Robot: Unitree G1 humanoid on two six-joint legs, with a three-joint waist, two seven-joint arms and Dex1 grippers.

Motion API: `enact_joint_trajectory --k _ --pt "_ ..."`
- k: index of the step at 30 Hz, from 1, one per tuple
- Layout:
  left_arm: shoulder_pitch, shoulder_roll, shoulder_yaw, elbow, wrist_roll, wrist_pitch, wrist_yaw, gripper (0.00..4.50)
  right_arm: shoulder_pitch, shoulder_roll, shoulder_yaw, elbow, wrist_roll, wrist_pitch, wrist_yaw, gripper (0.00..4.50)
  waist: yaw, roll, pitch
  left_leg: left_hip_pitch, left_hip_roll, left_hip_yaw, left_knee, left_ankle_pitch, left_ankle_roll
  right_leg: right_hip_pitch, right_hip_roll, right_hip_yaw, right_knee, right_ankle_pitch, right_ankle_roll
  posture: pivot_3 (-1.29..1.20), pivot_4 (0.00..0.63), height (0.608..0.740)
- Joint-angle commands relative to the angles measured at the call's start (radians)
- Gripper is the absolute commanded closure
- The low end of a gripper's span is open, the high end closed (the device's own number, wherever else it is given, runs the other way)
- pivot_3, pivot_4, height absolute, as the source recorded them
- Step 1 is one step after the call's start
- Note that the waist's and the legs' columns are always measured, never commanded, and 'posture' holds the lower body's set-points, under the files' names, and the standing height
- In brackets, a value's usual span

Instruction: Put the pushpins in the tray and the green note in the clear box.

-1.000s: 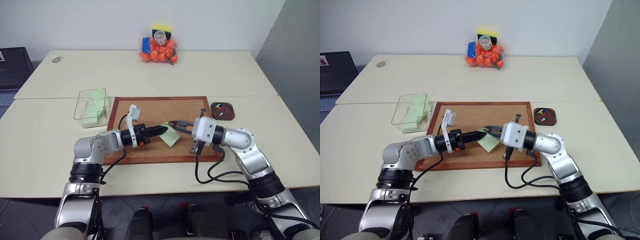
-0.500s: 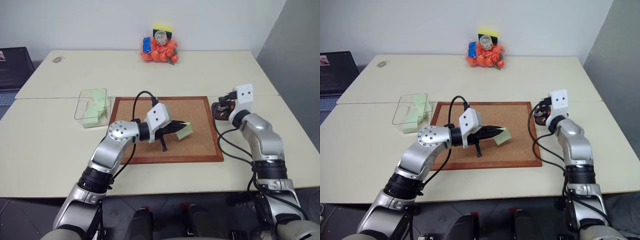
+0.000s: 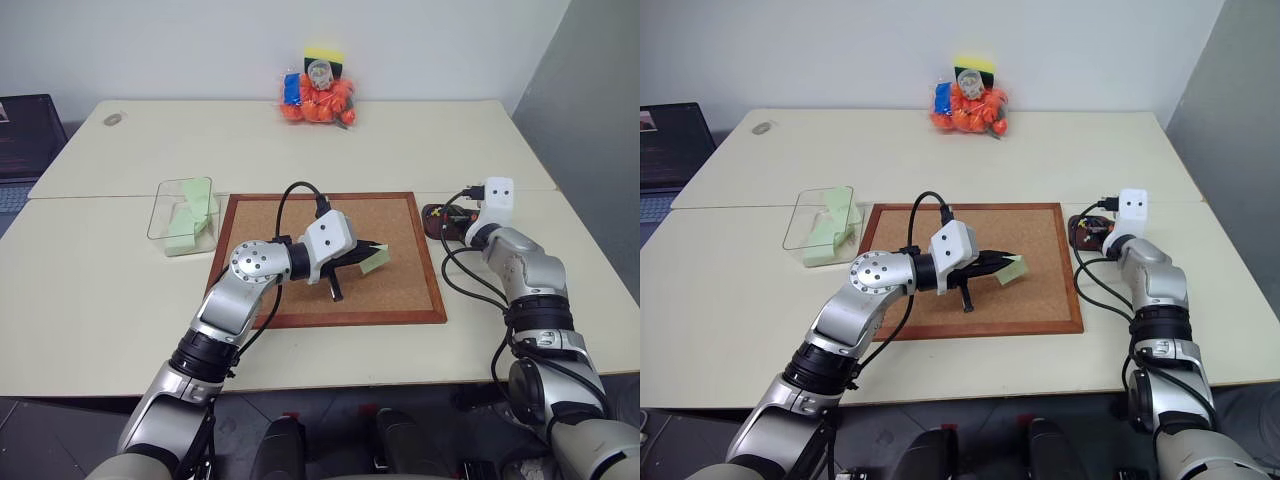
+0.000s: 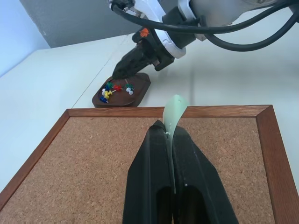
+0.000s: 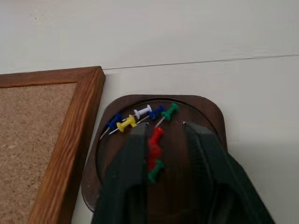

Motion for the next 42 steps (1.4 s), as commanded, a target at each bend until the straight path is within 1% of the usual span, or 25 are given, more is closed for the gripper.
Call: enact_joint_trajectory --k 1,6,9,12,16,20,23,26,29,31,34,37,39,40,42 --pt "-0.018 -0.006 0.017 -0.015 0.001 -0.010 0.008 4.50 -0.029 -0.015 -0.018 -0.011 0.013 -0.025 -0.003 2.36 0.000 0.000 0.000 0.000 0.000 0.000 0.000 0.000 0.000 0.000 0.000 0.000 0.000 0.000 0.000 0.00 0.150 0.740" --pt "-0.022 -0.007 0.019 -0.005 0.000 -0.013 0.006 4.50 -0.024 -0.022 -0.018 -0.023 0.016 -0.021 -0.001 1.35 0.000 0.000 0.000 0.000 0.000 0.000 0.000 0.000 0.000 0.000 0.000 0.000 0.000 0.000 0.000 0.00 0.150 0.740" --pt "-0.024 -0.007 0.021 0.000 0.000 -0.015 0.006 4.50 -0.016 -0.025 -0.012 -0.037 0.015 -0.021 0.000 0.60 0.000 0.000 0.000 0.000 0.000 0.000 0.000 0.000 0.000 0.000 0.000 0.000 0.000 0.000 0.000 0.00 0.150 0.740" --pt "-0.023 -0.007 0.035 -0.002 -0.012 -0.001 0.012 4.50 -0.004 -0.031 0.004 -0.065 0.012 -0.019 0.014 0.04 0.000 0.000 0.000 0.000 0.000 0.000 0.000 0.000 0.000 0.000 0.000 0.000 0.000 0.000 0.000 0.00 0.150 0.740" --pt "-0.025 -0.005 0.066 -0.009 -0.031 0.032 0.027 4.50 0.031 -0.048 0.047 -0.131 0.012 -0.031 0.088 0.01 0.000 0.000 0.000 0.000 0.000 0.000 0.000 0.000 0.000 0.000 0.000 0.000 0.000 0.000 0.000 0.00 0.150 0.740" --pt "-0.027 0.009 0.155 -0.032 -0.069 0.117 0.085 4.50 0.125 -0.070 0.114 -0.315 0.052 -0.091 0.262 0.01 -0.001 0.000 0.000 0.000 0.000 -0.001 0.000 0.000 0.000 0.000 0.000 -0.001 0.000 0.000 0.000 0.00 0.150 0.740" --pt "-0.011 0.027 0.243 -0.056 -0.063 0.183 0.184 4.50 0.213 -0.074 0.159 -0.507 0.105 -0.132 0.384 0.01 -0.004 0.001 0.000 0.000 0.001 -0.002 0.000 0.000 0.000 0.000 0.001 -0.001 0.000 0.000 0.000 0.00 0.150 0.740" --pt "0.000 0.020 0.327 -0.071 -0.015 0.212 0.345 4.50 0.261 -0.057 0.176 -0.664 0.179 -0.094 0.426 0.01 -0.005 0.001 0.001 0.000 0.002 -0.002 0.000 0.000 0.000 0.000 0.003 -0.001 0.000 0.000 0.000 0.00 0.150 0.740" --pt "0.009 0.017 0.409 -0.075 0.029 0.229 0.501 4.50 0.286 -0.052 0.207 -0.779 0.234 -0.043 0.448 0.01 -0.004 0.001 0.001 0.000 0.003 -0.003 0.000 0.000 0.000 0.000 0.003 -0.002 0.000 0.000 0.000 0.00 0.150 0.740" --pt "0.018 0.019 0.446 -0.073 0.052 0.231 0.574 4.50 0.296 -0.047 0.222 -0.825 0.257 -0.018 0.447 0.01 0.000 0.001 0.001 0.000 0.003 -0.003 0.000 0.000 0.000 0.000 0.003 -0.002 0.000 0.000 0.000 0.00 0.150 0.740" --pt "0.028 0.034 0.550 -0.025 0.118 0.240 0.758 4.50 0.312 -0.020 0.261 -0.908 0.307 0.031 0.431 0.01 0.002 0.001 0.001 0.000 0.002 -0.003 0.000 0.000 0.000 0.000 0.002 -0.002 0.000 0.000 0.000 0.00 0.150 0.740" --pt "0.032 0.043 0.595 0.020 0.158 0.257 0.864 4.50 0.315 -0.004 0.277 -0.933 0.337 0.061 0.429 0.01 0.003 0.000 0.001 0.000 0.003 -0.003 0.000 0.000 0.000 0.000 0.002 -0.002 0.000 0.000 0.000 0.00 0.150 0.740" --pt "0.027 0.034 0.618 0.052 0.160 0.268 0.905 4.13 0.308 -0.002 0.276 -0.932 0.343 0.066 0.425 0.00 0.009 -0.001 0.000 0.000 0.001 -0.003 0.000 0.000 0.000 0.001 0.001 -0.003 0.000 0.000 0.000 0.00 0.150 0.740" --pt "0.025 0.029 0.625 0.064 0.154 0.269 0.917 4.07 0.304 -0.003 0.275 -0.930 0.342 0.066 0.423 0.00 0.008 -0.001 0.000 0.000 0.001 -0.003 0.000 0.000 0.000 0.001 0.000 -0.003 0.000 0.000 0.000 0.00 0.150 0.740" --pt "0.021 0.031 0.619 0.087 0.150 0.256 0.920 3.59 0.299 -0.009 0.272 -0.926 0.345 0.068 0.422 0.00 0.008 -0.001 0.001 0.000 0.001 -0.003 0.000 0.000 0.000 0.001 0.000 -0.003 0.000 0.000 0.000 0.00 0.150 0.740"
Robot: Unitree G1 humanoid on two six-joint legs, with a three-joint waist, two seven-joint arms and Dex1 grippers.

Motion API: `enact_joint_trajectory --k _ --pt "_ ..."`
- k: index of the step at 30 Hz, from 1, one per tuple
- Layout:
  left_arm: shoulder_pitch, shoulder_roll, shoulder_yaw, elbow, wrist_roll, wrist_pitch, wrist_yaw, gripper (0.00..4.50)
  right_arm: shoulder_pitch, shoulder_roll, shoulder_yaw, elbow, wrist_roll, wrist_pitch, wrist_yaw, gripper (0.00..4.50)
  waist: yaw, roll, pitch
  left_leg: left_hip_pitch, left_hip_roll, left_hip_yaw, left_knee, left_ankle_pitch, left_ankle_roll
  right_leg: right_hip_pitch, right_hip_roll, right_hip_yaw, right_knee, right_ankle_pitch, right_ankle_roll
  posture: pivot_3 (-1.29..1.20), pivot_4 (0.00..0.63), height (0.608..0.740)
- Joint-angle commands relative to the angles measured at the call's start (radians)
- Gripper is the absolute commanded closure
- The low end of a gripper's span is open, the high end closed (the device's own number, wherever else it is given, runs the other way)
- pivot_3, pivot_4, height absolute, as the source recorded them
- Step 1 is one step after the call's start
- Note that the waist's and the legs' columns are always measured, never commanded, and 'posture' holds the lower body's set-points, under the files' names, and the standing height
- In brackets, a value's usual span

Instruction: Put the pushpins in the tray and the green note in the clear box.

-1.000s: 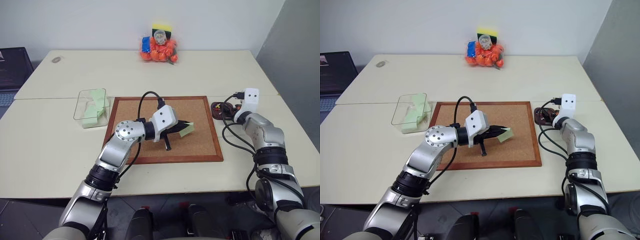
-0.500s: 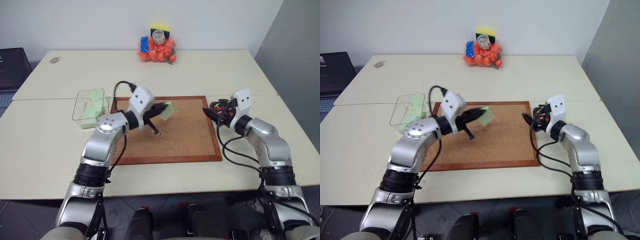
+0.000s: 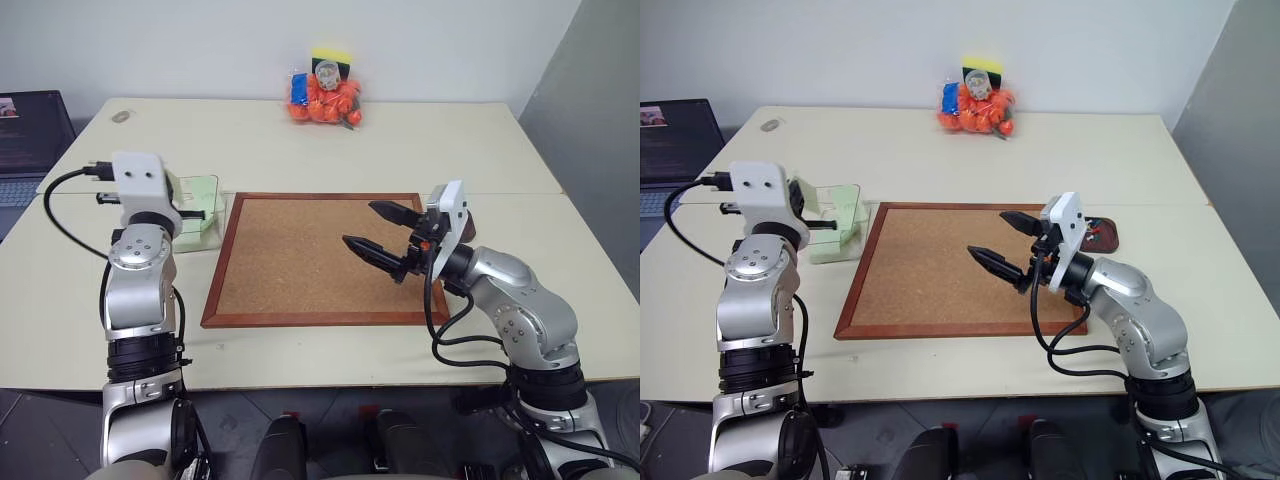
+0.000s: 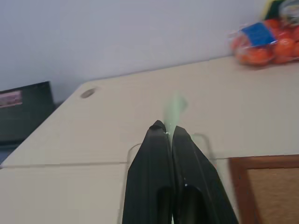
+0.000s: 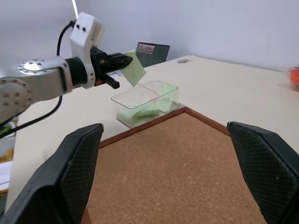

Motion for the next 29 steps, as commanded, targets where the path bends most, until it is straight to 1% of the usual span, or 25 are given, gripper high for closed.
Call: enact_joint_trajectory --k 1,3,8,10,12,13,15,17,20,22,26,29 --pt "-0.017 0.009 0.009 0.022 0.008 -0.021 0.031 3.42 -0.019 -0.010 -0.018 -0.037 0.018 -0.003 -0.007 0.00 0.000 0.000 0.000 0.000 0.000 0.000 0.000 0.000 0.000 0.000 0.000 0.000 0.000 0.000 0.000 0.00 0.150 0.740" --pt "-0.021 0.013 0.006 0.041 0.006 -0.032 0.033 2.96 -0.018 -0.016 -0.020 -0.037 0.016 -0.005 -0.007 0.00 0.000 0.000 0.000 0.000 0.000 0.000 0.000 0.000 0.000 0.000 0.000 0.000 0.000 0.000 0.000 0.00 0.150 0.740" --pt "-0.031 0.018 -0.002 0.079 -0.006 -0.057 0.014 2.06 -0.015 -0.024 -0.021 -0.042 0.015 -0.005 -0.017 0.00 -0.002 -0.001 0.000 0.000 0.000 0.000 0.000 0.000 0.000 0.000 0.000 0.000 0.000 0.000 0.000 0.00 0.150 0.740" --pt "-0.036 0.020 -0.004 0.093 -0.008 -0.067 0.009 1.58 -0.012 -0.028 -0.020 -0.043 0.015 -0.006 -0.021 0.00 -0.002 -0.001 0.000 0.000 0.000 0.000 0.000 0.000 0.000 0.000 0.000 0.000 0.000 0.000 0.000 0.00 0.150 0.740" --pt "-0.039 0.021 -0.008 0.099 -0.010 -0.073 0.003 1.23 -0.009 -0.032 -0.021 -0.046 0.014 -0.006 -0.023 0.00 -0.002 -0.001 0.000 0.000 0.000 0.000 0.000 0.000 0.000 0.000 0.000 0.000 0.000 0.000 0.000 0.00 0.150 0.740" --pt "-0.040 0.022 -0.011 0.102 -0.012 -0.077 -0.002 0.97 -0.008 -0.034 -0.021 -0.047 0.014 -0.006 -0.025 0.00 -0.002 -0.001 0.000 0.000 0.000 0.000 0.000 0.000 0.000 0.000 0.000 0.000 0.000 0.000 0.000 0.00 0.150 0.740" --pt "-0.040 0.016 -0.014 0.097 -0.030 -0.090 -0.027 0.51 -0.004 -0.038 -0.023 -0.049 0.010 -0.008 -0.029 0.00 -0.002 -0.001 0.000 0.000 0.000 0.000 0.000 0.000 0.000 0.000 0.000 0.000 0.000 0.000 0.000 0.00 0.150 0.740" --pt "-0.025 -0.015 -0.023 0.050 -0.096 -0.088 -0.101 0.08 0.003 -0.048 -0.018 -0.046 -0.017 -0.016 -0.045 0.00 -0.002 -0.001 0.000 0.000 0.000 0.000 0.000 0.000 0.000 0.000 0.000 0.000 0.000 0.000 0.000 0.00 0.150 0.740" --pt "0.034 -0.059 -0.066 -0.075 -0.178 -0.062 -0.201 0.03 0.029 -0.057 -0.014 -0.047 -0.081 -0.031 -0.107 0.00 0.001 -0.001 0.000 -0.001 0.000 0.000 0.000 0.000 0.000 0.000 0.000 0.000 0.000 0.000 0.000 0.00 0.150 0.740" --pt "0.080 -0.092 -0.078 -0.150 -0.211 -0.032 -0.210 0.03 0.049 -0.052 -0.011 -0.045 -0.142 -0.035 -0.180 0.00 0.000 -0.001 0.000 -0.001 0.000 0.001 0.000 0.000 -0.001 0.000 -0.001 0.000 0.000 0.000 0.000 0.00 0.150 0.740" --pt "0.221 -0.174 -0.133 -0.326 -0.247 0.002 -0.204 0.03 0.102 -0.019 0.007 -0.037 -0.266 -0.056 -0.321 0.00 -0.006 -0.002 0.000 0.000 0.000 0.001 0.000 -0.001 -0.002 0.000 -0.001 0.002 0.000 0.000 0.000 0.00 0.150 0.740" --pt "0.308 -0.227 -0.140 -0.419 -0.254 0.021 -0.160 0.03 0.145 0.038 0.006 -0.039 -0.342 -0.064 -0.441 0.00 -0.009 -0.002 0.000 0.000 0.001 0.001 0.000 -0.001 -0.002 0.000 -0.001 0.003 0.001 0.000 0.000 0.00 0.150 0.740"
